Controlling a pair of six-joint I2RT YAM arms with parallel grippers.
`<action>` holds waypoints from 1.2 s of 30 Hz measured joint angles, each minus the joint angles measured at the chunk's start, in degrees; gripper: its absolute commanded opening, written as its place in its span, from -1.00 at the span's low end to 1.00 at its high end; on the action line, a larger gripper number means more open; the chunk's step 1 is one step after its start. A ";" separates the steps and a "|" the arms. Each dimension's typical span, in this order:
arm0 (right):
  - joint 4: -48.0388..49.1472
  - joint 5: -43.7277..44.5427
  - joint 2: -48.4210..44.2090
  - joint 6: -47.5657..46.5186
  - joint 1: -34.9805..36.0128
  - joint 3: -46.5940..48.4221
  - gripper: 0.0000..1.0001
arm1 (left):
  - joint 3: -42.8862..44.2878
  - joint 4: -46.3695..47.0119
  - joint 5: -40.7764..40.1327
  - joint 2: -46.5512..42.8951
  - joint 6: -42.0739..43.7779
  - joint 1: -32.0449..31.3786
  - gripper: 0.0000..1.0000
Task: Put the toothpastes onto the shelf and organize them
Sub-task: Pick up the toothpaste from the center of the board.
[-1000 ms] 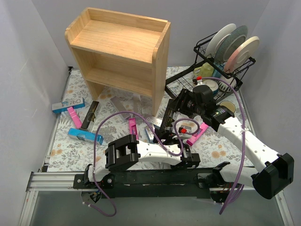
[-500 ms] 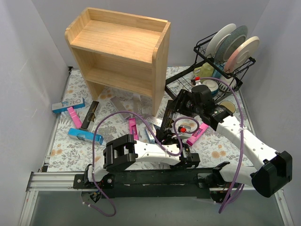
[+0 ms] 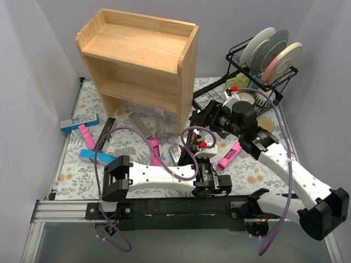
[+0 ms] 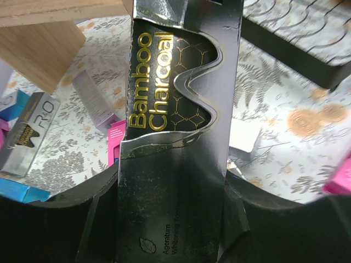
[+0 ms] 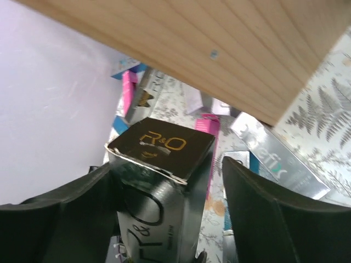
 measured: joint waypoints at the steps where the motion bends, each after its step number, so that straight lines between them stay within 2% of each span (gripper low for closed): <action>1: 1.03 -0.39 -0.72 -0.42 0.17 0.00 0.67 | 0.02 0.31 0.11 -1.36 0.00 -0.24 -0.68; 5: 2.40 -1.40 -3.41 -2.97 0.66 0.00 0.85 | -0.02 0.81 0.17 -4.22 -0.09 -0.57 -0.65; 8: 1.51 -1.29 -4.72 -5.68 0.61 -0.04 0.93 | -0.37 1.01 0.15 -4.28 -0.52 -0.17 -0.66; 17: -3.02 1.11 -9.79 -14.71 0.15 -0.94 0.96 | 2.58 0.33 -1.01 -4.28 -0.26 4.70 -0.63; 26: -3.23 4.48 -14.53 -21.31 -0.15 -1.09 0.97 | 15.10 -0.02 -1.64 -2.93 9.66 9.73 -0.62; 30: -3.69 5.64 -15.78 -23.56 -0.15 -1.44 0.97 | 19.82 2.80 -1.18 -2.73 18.56 10.34 -0.62; 32: -4.11 6.54 -16.48 -24.59 -0.15 -1.81 0.97 | 14.80 11.52 2.73 -6.01 27.93 10.71 -0.62; 34: -4.79 7.58 -17.35 -25.66 -0.15 -2.19 0.97 | 2.93 24.83 10.73 -13.35 38.66 11.43 -0.61; 36: -5.40 8.50 -18.40 -26.34 -0.15 -2.51 0.97 | -4.17 30.86 16.83 -19.32 44.87 12.26 -0.59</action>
